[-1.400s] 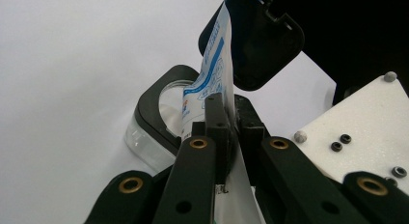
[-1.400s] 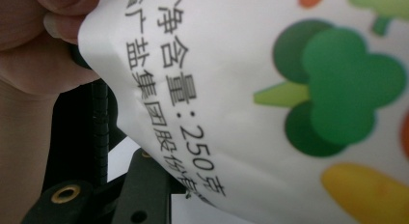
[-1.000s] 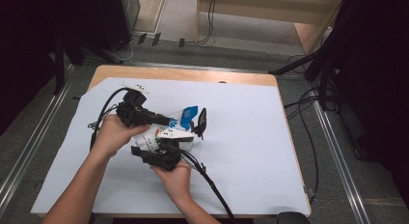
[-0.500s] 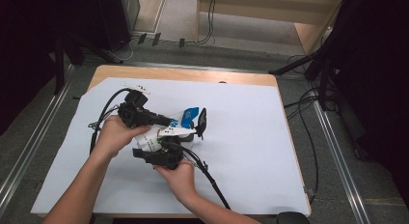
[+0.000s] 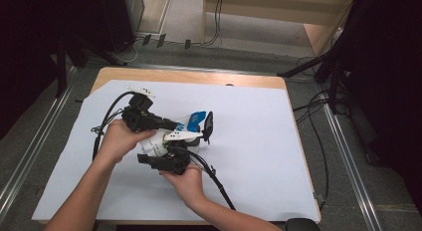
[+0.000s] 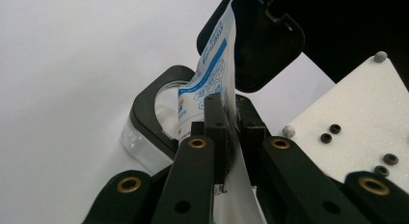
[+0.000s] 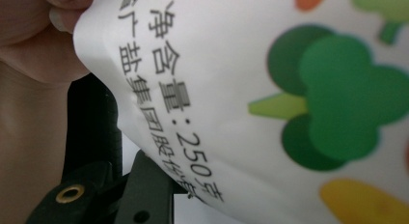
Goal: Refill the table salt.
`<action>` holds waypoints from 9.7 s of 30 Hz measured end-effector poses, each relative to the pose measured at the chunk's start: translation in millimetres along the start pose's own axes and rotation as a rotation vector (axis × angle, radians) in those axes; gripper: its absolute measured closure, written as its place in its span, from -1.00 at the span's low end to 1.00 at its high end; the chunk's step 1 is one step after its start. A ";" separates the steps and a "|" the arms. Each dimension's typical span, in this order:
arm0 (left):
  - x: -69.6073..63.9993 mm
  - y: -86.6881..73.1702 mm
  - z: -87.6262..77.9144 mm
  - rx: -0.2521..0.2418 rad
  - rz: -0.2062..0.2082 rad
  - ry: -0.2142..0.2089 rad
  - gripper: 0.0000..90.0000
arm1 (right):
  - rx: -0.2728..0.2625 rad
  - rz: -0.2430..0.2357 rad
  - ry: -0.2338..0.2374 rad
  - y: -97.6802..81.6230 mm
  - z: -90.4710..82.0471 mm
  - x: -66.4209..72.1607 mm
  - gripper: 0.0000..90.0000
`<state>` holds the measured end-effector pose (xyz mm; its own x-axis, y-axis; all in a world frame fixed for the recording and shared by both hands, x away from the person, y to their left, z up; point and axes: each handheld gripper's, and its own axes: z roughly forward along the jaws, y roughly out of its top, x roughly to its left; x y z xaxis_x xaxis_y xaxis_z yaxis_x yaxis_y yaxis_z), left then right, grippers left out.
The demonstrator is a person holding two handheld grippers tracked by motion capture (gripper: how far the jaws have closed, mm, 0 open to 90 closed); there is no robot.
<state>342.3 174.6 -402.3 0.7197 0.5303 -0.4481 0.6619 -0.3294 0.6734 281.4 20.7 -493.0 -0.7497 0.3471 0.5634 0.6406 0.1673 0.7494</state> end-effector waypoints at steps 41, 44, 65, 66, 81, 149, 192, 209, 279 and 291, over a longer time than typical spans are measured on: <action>-0.8 0.7 -0.5 -0.017 -0.002 0.009 0.93 | 0.010 0.009 0.020 2.3 -2.1 -0.7 0.46; -0.9 0.8 -0.4 -0.018 -0.001 0.010 0.93 | 0.009 0.009 0.021 2.4 -2.2 -0.9 0.46; -1.2 1.1 -0.9 -0.022 -0.006 0.023 0.97 | 0.045 -0.095 -0.028 1.8 1.9 4.1 0.36; -1.1 1.0 -0.8 -0.023 -0.006 0.021 0.97 | 0.047 -0.094 -0.026 1.8 2.0 3.6 0.38; -2.5 1.3 0.7 -0.035 0.012 0.017 0.88 | 0.023 -0.006 0.027 2.8 -1.0 -1.0 0.47; -4.7 1.2 -0.2 -0.043 0.028 0.042 0.85 | 0.038 -0.003 0.052 5.2 -2.4 -1.0 0.48; -5.4 1.4 -1.4 -0.062 0.028 0.059 0.93 | 0.037 0.014 0.067 6.4 -2.7 -1.0 0.50; -7.0 1.7 -1.4 -0.077 0.031 0.062 0.91 | 0.023 0.074 0.110 7.6 -3.8 -4.7 0.51; -10.0 2.2 -6.4 -0.110 0.024 0.069 0.84 | 0.021 0.056 0.115 11.8 -5.0 -2.8 0.51; -11.9 2.7 -5.6 -0.112 0.027 0.086 0.95 | 0.019 0.053 0.119 11.1 -3.9 -2.1 0.47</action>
<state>334.3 171.8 -391.9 0.7132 0.5887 -0.3805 0.6116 -0.2574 0.7481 289.5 18.3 -484.5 -0.7284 0.2445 0.6401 0.6821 0.1696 0.7114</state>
